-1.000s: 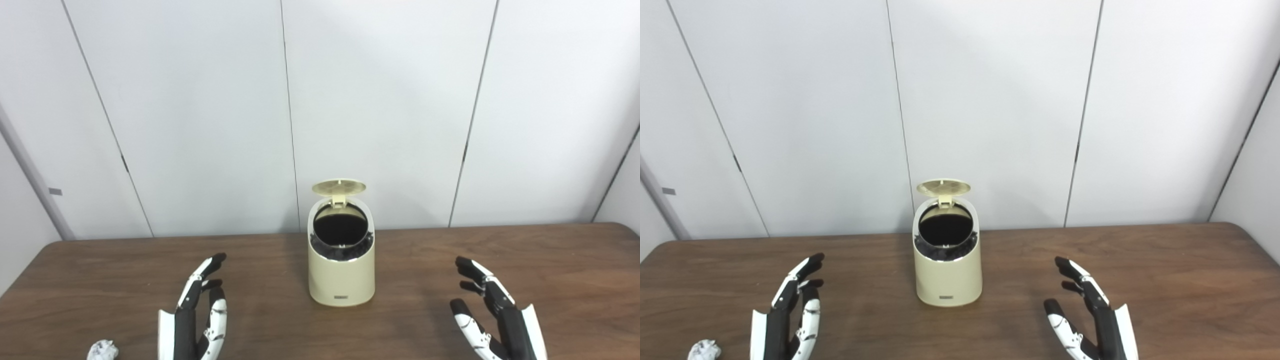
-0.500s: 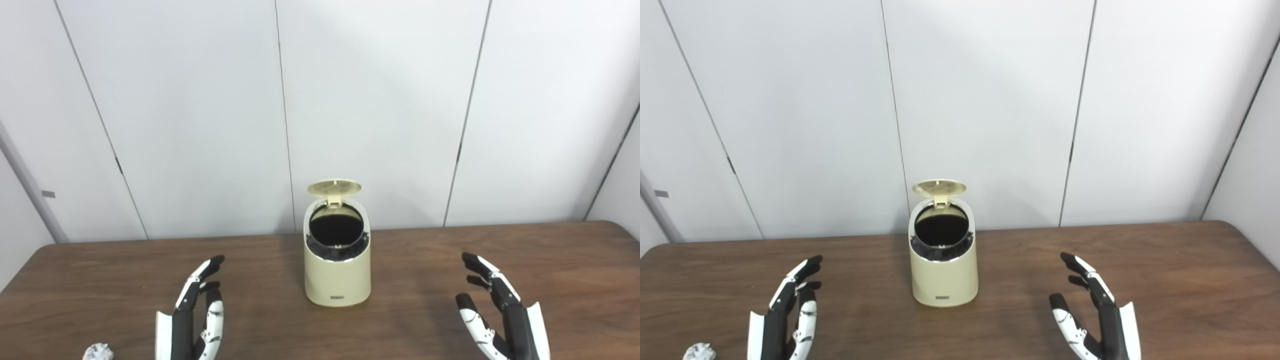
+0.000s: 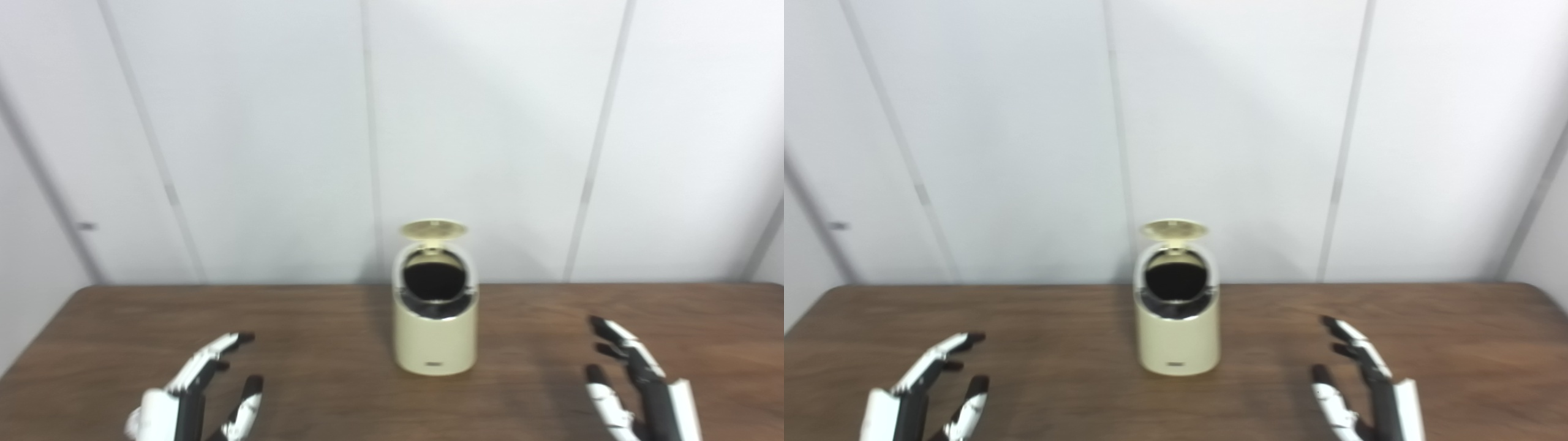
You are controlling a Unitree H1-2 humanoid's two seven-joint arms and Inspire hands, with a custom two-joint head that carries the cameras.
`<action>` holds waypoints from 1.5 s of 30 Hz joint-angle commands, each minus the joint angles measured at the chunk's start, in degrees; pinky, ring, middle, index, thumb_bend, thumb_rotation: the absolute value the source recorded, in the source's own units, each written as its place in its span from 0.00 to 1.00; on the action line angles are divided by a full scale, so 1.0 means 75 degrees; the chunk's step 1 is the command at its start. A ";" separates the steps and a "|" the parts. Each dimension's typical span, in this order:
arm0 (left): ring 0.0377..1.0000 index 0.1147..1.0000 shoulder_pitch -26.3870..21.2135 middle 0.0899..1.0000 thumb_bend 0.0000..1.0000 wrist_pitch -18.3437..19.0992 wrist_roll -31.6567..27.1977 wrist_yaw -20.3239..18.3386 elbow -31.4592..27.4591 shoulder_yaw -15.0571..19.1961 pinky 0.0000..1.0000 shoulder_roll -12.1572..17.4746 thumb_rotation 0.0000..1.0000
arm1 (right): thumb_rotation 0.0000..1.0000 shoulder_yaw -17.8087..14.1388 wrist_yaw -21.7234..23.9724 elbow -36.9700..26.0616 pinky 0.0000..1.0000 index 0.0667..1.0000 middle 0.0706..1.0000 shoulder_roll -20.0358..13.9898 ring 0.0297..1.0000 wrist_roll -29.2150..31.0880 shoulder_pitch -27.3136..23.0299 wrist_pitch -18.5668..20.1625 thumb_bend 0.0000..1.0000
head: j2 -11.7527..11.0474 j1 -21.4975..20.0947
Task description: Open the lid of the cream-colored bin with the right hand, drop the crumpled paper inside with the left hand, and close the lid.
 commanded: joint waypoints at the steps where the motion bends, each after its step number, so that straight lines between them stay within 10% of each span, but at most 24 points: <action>1: 0.73 0.72 0.0098 0.75 0.61 0.0114 0.0095 -0.0120 -0.0512 0.0164 0.61 0.0103 0.56 | 0.66 -0.0128 -0.0010 0.0626 0.75 0.76 0.80 -0.0324 0.82 -0.0085 0.0148 -0.0389 0.14 | -0.0012 0.0132; 10: 0.67 0.70 0.0632 0.71 0.78 -0.0012 0.0354 -0.0177 -0.0813 0.1134 0.55 0.0675 0.25 | 0.71 -0.0138 0.0085 0.1054 0.76 0.78 0.81 -0.0648 0.82 0.0313 -0.0004 -0.0489 0.16 | -0.0054 0.0785; 23: 0.70 0.73 0.1149 0.73 0.87 0.0854 0.1011 -0.0619 -0.1322 0.2161 0.59 0.0983 0.45 | 0.89 0.0011 0.0021 0.1580 0.73 0.78 0.81 -0.1221 0.81 0.0614 -0.0217 -0.0505 0.21 | -0.0064 0.1898; 45: 0.68 0.75 0.0466 0.73 1.00 0.2622 0.1763 -0.1449 -0.1177 0.1570 0.57 0.0631 0.44 | 0.95 0.0135 0.0152 0.2064 0.66 0.75 0.78 -0.2021 0.78 0.1355 -0.0452 -0.0508 0.44 | 0.0079 0.3584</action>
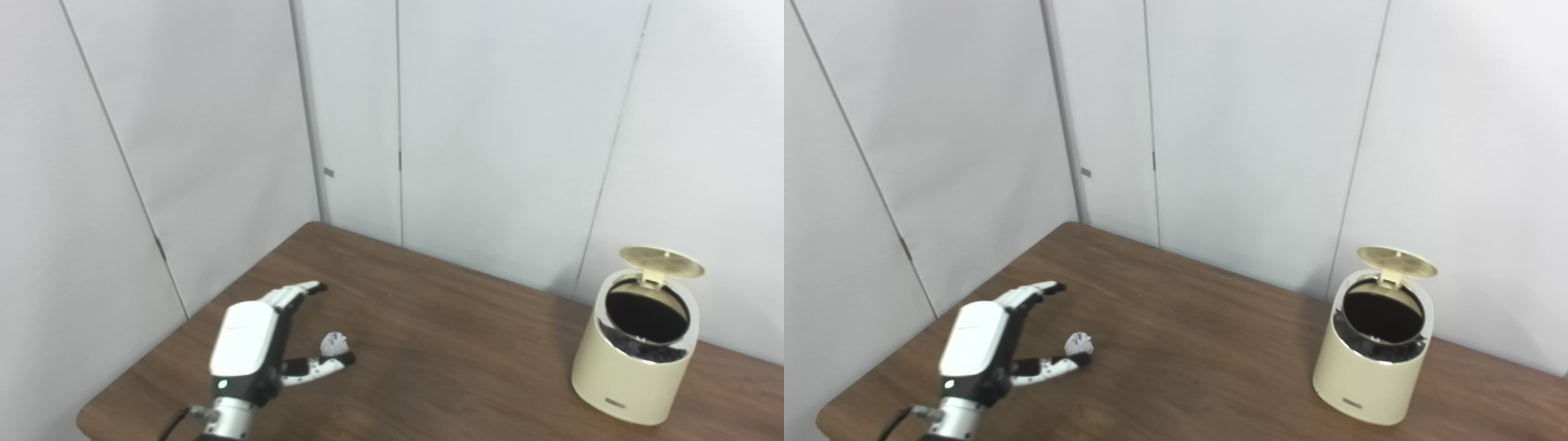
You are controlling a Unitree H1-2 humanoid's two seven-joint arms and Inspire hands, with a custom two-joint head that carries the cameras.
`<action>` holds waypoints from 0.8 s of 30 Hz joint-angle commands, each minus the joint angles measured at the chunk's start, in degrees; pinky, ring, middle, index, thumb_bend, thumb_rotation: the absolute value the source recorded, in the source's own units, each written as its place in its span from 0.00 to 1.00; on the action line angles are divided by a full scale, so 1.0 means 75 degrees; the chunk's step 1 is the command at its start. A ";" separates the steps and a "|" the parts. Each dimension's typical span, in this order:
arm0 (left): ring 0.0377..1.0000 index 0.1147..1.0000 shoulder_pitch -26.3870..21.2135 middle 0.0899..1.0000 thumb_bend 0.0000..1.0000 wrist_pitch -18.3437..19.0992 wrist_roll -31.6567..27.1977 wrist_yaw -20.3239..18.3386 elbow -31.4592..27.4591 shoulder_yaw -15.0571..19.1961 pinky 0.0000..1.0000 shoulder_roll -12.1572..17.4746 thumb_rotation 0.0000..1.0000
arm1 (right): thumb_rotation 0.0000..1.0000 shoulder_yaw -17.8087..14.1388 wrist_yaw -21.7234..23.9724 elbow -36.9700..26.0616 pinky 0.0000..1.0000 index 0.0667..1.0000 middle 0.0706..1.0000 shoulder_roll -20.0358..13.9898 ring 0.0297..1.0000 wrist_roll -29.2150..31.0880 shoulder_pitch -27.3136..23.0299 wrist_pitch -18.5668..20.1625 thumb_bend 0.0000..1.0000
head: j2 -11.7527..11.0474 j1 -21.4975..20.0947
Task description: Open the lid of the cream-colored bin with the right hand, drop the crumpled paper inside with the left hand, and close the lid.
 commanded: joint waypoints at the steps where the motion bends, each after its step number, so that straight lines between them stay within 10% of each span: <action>1: 0.68 0.75 -0.0131 0.73 1.00 0.0034 0.0089 0.0091 -0.0055 -0.0040 0.57 0.0131 0.44 | 0.95 -0.0114 -0.0044 0.0594 0.66 0.75 0.78 -0.0487 0.78 -0.0195 0.0362 -0.0288 0.44 | -0.0027 0.0044; 24: 0.70 0.72 -0.0715 0.72 1.00 0.0887 -0.0690 -0.0247 0.1305 -0.0263 0.62 0.0507 0.44 | 0.94 -0.0124 0.0011 0.0702 0.65 0.74 0.77 -0.0495 0.78 -0.0064 0.0304 -0.0288 0.47 | -0.0061 0.0133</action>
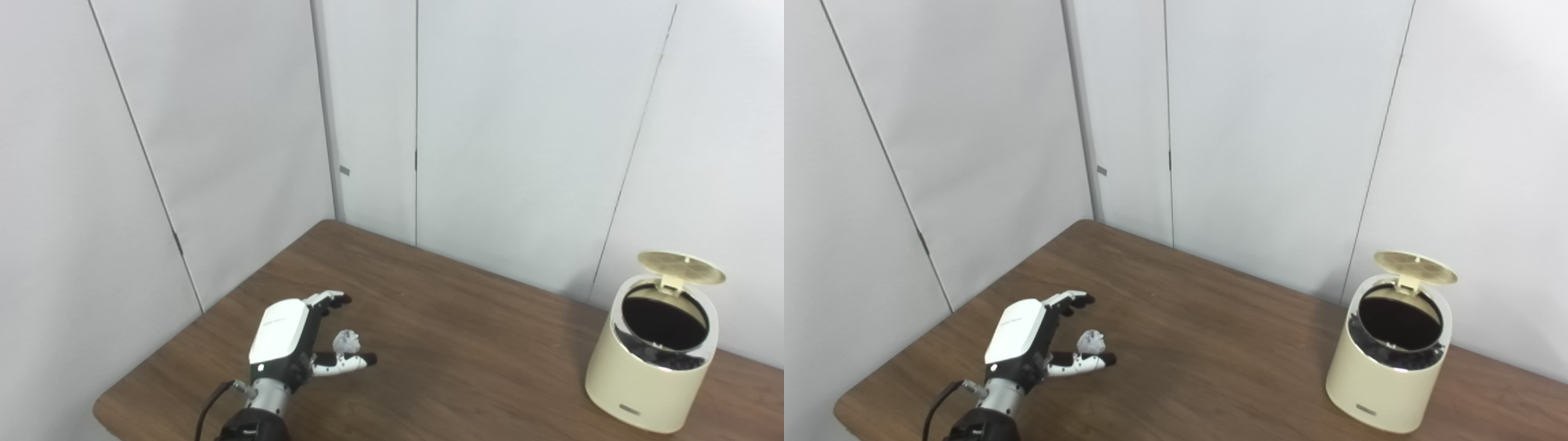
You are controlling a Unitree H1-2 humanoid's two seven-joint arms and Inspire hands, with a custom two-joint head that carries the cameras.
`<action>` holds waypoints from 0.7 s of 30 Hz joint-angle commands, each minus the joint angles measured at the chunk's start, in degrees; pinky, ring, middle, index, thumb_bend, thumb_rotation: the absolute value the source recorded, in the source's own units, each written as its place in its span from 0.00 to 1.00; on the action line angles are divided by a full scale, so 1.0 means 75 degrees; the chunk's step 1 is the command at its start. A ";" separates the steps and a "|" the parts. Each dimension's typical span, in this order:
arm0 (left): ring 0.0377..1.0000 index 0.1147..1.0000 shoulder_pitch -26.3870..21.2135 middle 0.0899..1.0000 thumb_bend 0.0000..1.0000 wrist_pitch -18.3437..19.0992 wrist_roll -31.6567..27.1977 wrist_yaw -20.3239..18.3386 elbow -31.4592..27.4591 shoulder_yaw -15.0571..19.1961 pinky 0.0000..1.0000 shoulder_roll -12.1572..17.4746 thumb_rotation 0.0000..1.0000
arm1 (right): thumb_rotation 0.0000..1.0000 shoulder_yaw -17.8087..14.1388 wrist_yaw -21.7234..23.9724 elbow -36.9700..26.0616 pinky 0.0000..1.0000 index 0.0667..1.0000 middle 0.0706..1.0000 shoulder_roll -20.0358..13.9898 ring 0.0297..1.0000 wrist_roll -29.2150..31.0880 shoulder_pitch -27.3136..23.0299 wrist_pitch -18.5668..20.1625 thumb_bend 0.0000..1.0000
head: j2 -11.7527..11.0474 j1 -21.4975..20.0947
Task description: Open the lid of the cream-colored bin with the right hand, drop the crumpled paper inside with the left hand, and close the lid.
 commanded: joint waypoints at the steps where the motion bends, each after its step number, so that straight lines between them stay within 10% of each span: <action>1: 0.70 0.72 -0.0164 0.72 1.00 -0.0010 0.0005 0.0205 0.0030 0.0005 0.62 0.0270 0.44 | 0.94 -0.0113 -0.0010 0.0607 0.65 0.74 0.77 -0.0381 0.78 -0.0170 0.0345 -0.0288 0.47 | 0.0010 -0.0004; 21: 0.70 0.72 -0.0084 0.73 1.00 0.0222 -0.0157 0.0096 0.0771 -0.0373 0.62 0.0808 0.35 | 0.94 -0.0140 0.0086 0.0541 0.62 0.73 0.76 -0.0417 0.75 -0.0091 0.0388 -0.0288 0.47 | 0.0084 -0.0117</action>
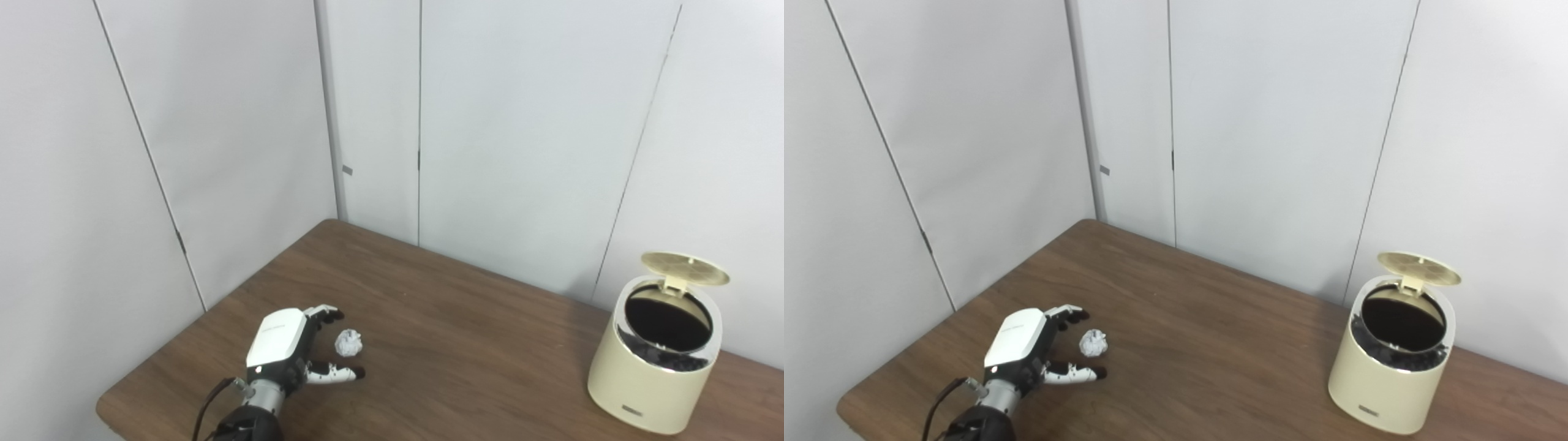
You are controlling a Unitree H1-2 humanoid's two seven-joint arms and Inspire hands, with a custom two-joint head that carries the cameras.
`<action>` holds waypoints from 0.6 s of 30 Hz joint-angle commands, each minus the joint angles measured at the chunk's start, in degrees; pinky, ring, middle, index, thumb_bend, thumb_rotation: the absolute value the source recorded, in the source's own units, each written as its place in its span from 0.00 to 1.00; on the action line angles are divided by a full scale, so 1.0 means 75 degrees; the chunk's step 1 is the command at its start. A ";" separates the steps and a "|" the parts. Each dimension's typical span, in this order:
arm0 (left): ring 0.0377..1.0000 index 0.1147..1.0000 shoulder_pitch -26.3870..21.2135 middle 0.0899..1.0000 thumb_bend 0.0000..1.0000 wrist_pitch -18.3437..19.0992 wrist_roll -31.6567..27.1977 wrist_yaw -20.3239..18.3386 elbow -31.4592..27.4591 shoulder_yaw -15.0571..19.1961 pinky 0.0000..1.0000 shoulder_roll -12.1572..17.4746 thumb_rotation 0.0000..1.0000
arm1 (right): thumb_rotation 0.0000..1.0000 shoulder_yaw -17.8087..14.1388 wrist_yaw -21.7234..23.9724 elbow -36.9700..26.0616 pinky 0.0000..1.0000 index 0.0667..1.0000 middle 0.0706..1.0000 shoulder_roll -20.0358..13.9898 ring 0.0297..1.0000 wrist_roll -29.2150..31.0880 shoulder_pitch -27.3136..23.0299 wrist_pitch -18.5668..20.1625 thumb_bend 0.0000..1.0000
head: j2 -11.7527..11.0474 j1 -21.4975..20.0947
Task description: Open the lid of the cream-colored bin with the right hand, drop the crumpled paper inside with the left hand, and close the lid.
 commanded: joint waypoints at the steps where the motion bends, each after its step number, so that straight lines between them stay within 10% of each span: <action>1: 0.70 0.72 -0.0109 0.73 1.00 -0.0030 0.0004 0.0134 -0.0028 -0.0011 0.61 0.0273 0.35 | 0.94 -0.0129 0.0042 0.0439 0.62 0.73 0.76 -0.0343 0.75 -0.0115 0.0430 -0.0288 0.48 | 0.0004 -0.0010; 18: 0.69 0.72 -0.0347 0.72 1.00 0.0651 0.0024 -0.0421 0.0196 -0.0676 0.60 0.0662 0.38 | 0.95 -0.0194 0.0187 0.0209 0.58 0.72 0.74 -0.0233 0.73 -0.0161 0.0510 -0.0285 0.52 | 0.0000 -0.0150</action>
